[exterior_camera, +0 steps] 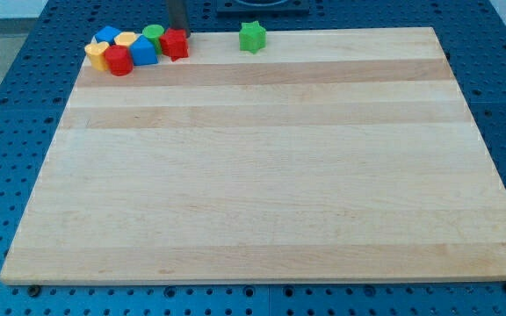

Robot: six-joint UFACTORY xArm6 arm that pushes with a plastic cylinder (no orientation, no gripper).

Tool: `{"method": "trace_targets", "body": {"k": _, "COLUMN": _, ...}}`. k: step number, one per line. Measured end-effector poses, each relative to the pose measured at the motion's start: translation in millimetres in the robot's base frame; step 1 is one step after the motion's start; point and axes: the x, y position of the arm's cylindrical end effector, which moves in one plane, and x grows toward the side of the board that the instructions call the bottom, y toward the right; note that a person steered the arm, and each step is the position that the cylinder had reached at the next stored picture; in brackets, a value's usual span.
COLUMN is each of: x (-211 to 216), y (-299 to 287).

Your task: Push the red star slightly downwards of the board

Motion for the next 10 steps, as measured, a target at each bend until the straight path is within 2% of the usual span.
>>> {"method": "trace_targets", "body": {"k": 6, "x": 2.0, "y": -31.7}}
{"method": "trace_targets", "body": {"k": 7, "x": 16.3, "y": -31.0}}
{"method": "trace_targets", "body": {"k": 10, "x": 52.5, "y": 36.2}}
